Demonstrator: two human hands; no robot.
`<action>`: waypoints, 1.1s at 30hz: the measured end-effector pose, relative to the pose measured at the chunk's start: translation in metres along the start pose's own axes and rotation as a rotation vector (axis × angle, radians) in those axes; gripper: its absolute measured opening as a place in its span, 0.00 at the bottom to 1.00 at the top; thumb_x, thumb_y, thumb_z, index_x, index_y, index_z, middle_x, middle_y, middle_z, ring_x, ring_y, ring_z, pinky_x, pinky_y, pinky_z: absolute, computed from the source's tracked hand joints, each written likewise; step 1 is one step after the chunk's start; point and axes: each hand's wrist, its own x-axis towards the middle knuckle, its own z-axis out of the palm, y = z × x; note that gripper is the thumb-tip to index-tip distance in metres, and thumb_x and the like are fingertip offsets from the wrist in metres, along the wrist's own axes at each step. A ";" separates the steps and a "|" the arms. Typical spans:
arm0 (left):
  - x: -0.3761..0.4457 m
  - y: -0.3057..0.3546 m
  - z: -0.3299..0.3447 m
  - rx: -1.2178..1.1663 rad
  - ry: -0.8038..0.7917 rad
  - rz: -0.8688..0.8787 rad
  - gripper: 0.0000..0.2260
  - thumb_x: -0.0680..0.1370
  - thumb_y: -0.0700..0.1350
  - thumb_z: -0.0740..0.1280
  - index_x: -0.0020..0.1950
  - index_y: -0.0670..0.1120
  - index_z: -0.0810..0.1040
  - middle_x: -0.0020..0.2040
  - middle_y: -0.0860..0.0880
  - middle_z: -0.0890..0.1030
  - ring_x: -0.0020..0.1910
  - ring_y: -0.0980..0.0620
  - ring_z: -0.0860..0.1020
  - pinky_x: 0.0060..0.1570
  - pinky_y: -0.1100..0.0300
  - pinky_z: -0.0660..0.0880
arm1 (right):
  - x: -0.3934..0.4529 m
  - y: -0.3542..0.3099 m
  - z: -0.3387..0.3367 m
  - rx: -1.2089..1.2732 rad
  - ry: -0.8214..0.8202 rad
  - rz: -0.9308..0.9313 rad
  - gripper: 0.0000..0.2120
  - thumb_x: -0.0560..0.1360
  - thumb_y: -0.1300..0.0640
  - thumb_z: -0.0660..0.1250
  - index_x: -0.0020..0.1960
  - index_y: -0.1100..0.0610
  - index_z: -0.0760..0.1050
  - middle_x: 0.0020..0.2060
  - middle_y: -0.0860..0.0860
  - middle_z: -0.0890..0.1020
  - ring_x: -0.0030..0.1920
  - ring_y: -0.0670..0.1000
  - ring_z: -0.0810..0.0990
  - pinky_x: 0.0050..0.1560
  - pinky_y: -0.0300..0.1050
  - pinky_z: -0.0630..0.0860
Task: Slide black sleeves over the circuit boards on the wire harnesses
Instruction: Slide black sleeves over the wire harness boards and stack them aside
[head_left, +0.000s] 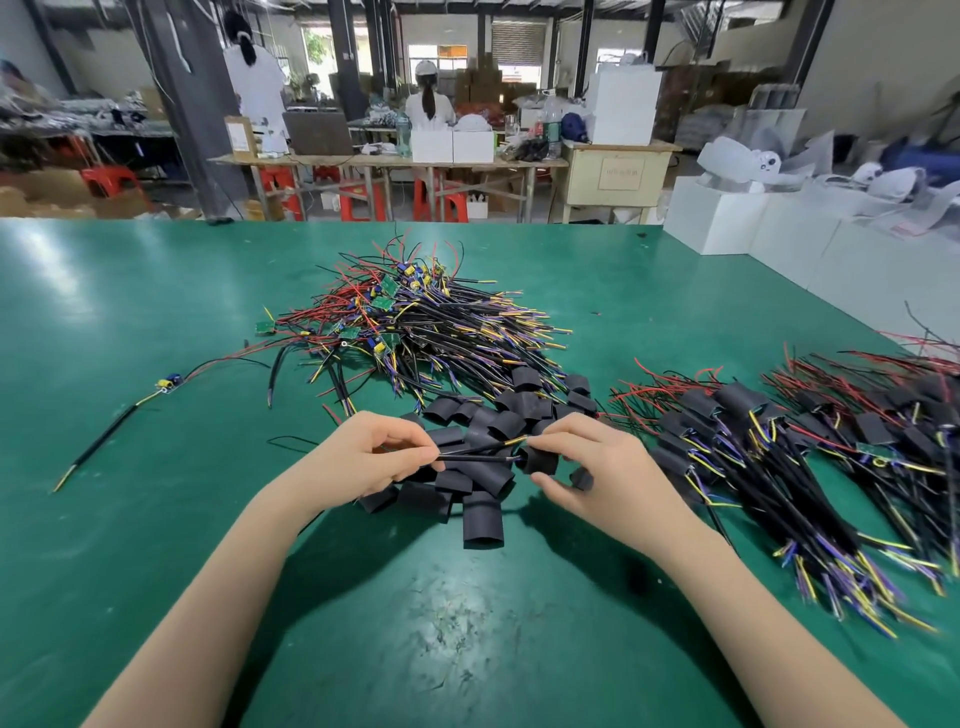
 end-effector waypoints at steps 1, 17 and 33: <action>0.000 0.001 0.003 0.013 0.000 0.005 0.07 0.80 0.45 0.67 0.45 0.48 0.84 0.29 0.49 0.71 0.24 0.55 0.60 0.23 0.67 0.58 | 0.000 -0.001 0.000 -0.054 -0.003 -0.032 0.13 0.68 0.57 0.76 0.52 0.56 0.82 0.46 0.48 0.82 0.44 0.50 0.81 0.44 0.41 0.77; 0.006 0.009 0.042 0.162 0.046 0.165 0.05 0.78 0.42 0.68 0.45 0.50 0.82 0.34 0.55 0.81 0.30 0.60 0.74 0.33 0.66 0.70 | 0.003 -0.006 0.003 -0.228 0.032 -0.129 0.10 0.66 0.53 0.75 0.46 0.53 0.81 0.40 0.46 0.81 0.41 0.51 0.80 0.48 0.48 0.72; -0.003 0.010 0.027 0.464 -0.052 0.177 0.09 0.67 0.45 0.79 0.44 0.48 0.83 0.39 0.55 0.79 0.37 0.60 0.72 0.38 0.68 0.69 | 0.001 -0.010 0.001 -0.139 -0.099 -0.025 0.08 0.69 0.54 0.73 0.45 0.57 0.80 0.40 0.50 0.79 0.41 0.55 0.78 0.43 0.48 0.76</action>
